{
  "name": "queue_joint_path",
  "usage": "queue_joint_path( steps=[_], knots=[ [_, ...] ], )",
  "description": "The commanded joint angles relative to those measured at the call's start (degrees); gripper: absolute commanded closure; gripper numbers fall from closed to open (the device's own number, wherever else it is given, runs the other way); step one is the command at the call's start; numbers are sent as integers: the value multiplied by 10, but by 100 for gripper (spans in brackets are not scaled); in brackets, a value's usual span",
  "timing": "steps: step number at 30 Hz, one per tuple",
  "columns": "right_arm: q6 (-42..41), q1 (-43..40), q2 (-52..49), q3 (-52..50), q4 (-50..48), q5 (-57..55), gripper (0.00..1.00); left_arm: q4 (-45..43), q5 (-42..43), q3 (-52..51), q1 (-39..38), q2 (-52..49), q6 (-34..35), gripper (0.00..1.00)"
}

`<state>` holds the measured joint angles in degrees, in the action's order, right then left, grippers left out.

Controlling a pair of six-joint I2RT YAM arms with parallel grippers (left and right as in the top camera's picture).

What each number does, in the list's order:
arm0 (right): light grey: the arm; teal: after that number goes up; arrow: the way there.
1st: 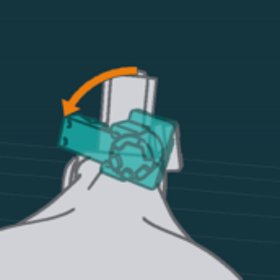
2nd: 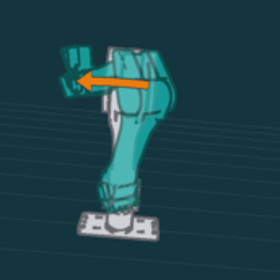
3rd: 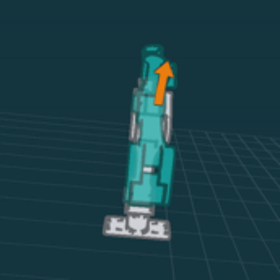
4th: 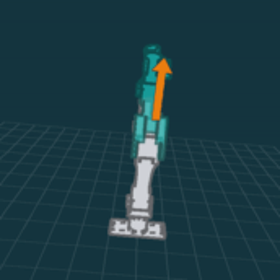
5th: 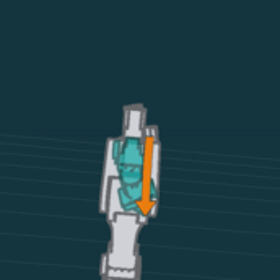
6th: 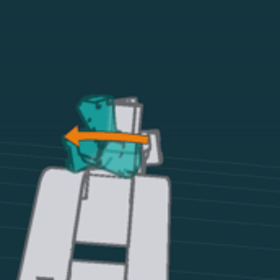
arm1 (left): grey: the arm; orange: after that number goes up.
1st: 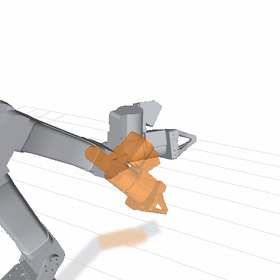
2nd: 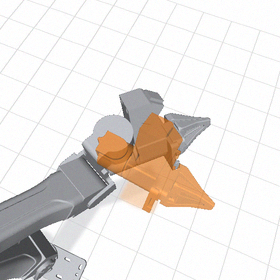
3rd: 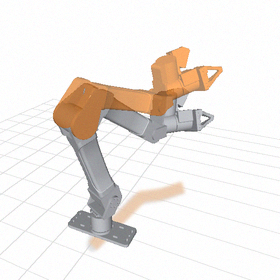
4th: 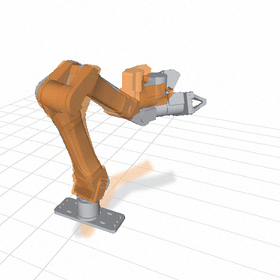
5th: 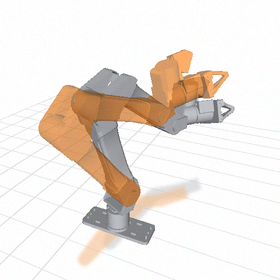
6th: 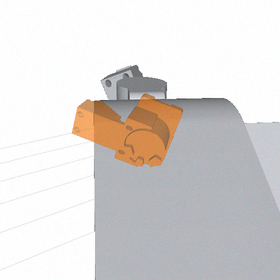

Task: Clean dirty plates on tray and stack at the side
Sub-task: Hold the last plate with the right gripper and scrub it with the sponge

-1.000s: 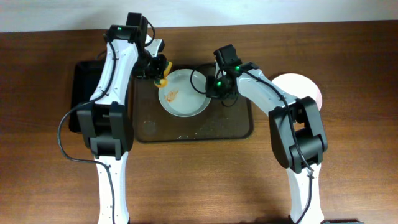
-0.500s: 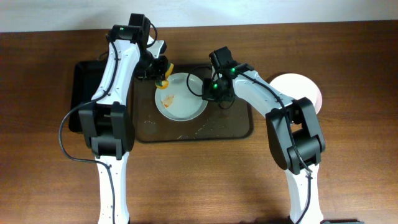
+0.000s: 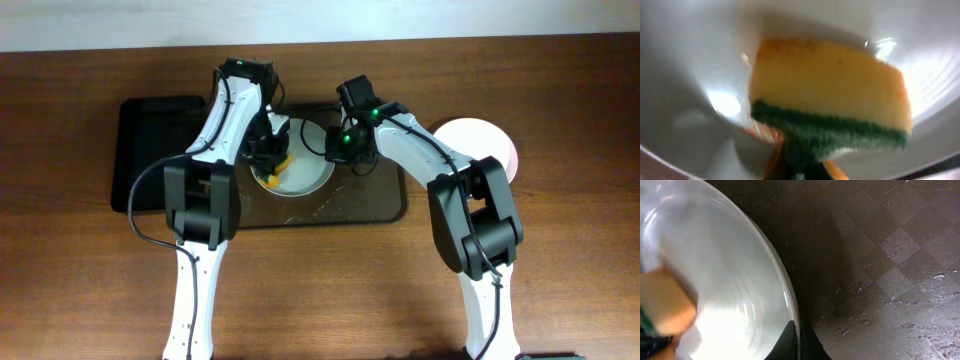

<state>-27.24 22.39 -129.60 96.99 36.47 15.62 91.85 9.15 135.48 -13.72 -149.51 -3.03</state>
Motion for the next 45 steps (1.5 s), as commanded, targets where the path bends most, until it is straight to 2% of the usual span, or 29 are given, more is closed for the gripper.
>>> queue_joint_path(
  steps=[1, 3, 5, 7, 10, 13, 15, 16, 17, 18, 19, 20, 21, 27, 29, 30, 32, 34, 36, 37, 39, 41, 43, 45],
  knots=[
    [-7, -4, -11, 1, 2, -10, 96, 49, -19, -4, 0, -22, 0, 99],
    [-7, -4, -11, 1, 2, -8, 96, -15, -52, -4, 0, -23, 0, 99],
    [-7, -5, -11, 1, 2, -8, 96, -132, -76, -4, 0, -30, 0, 100],
    [-7, -5, -11, 1, 2, -8, 96, -202, -99, -4, 0, -46, 0, 99],
    [-7, -5, -11, 1, 2, -8, 96, -192, -203, -4, 0, -63, 145, 99],
    [-7, -4, -11, 1, 2, -8, 96, -150, -257, -4, 0, -63, 324, 99],
    [-7, -4, -11, 1, 2, -8, 96, -171, -259, -4, 0, -63, 332, 99],
    [-7, -4, -11, 1, 2, -8, 96, -204, -259, -4, -1, -63, 329, 99],
    [-7, -4, -11, 1, 2, -8, 96, -242, -233, -4, -3, -63, 272, 99],
    [-7, -4, -11, 1, 2, -8, 96, -276, -125, -4, -7, -63, 134, 99],
    [-7, -4, -11, 1, 2, -8, 96, -280, -57, -4, -10, -63, 57, 99],
    [-7, -3, -11, 1, 2, -8, 96, -270, 45, -4, -18, -63, -64, 99],
    [-7, -3, -11, 1, 2, -8, 96, -253, 78, -4, -22, -63, -118, 100],
    [-7, -3, -11, 1, 1, -8, 96, -134, 143, -4, -25, -63, -309, 99],
    [-7, -3, -11, 1, 2, -8, 96, -149, 140, -4, -24, -63, -296, 100],
    [-7, -3, -11, 1, 2, -8, 96, -201, 112, -4, -21, -63, -196, 100],
    [-7, -3, -11, 1, 2, -8, 96, -260, 30, -4, -20, -63, -47, 100],
    [-6, -3, -11, 1, 2, -8, 96, -277, -155, -4, -21, -63, 120, 99],
    [-6, -3, -11, 1, 2, -8, 96, -242, -277, -4, -21, -63, 224, 99],
    [-6, -3, -11, 1, 1, -8, 96, -217, -311, -4, -22, -63, 248, 100],
    [-6, -3, -11, 1, 2, -8, 96, -184, -314, -4, -22, -63, 248, 99],
    [-6, -3, -11, 1, 1, -8, 96, -145, -248, -4, -25, -63, 131, 99],
    [-6, -3, -11, 1, 2, -8, 96, -96, -94, -4, -25, -63, -27, 100],
    [-6, -3, -11, 1, 2, -8, 96, -72, -12, -4, -25, -63, -104, 99]
  ],
)
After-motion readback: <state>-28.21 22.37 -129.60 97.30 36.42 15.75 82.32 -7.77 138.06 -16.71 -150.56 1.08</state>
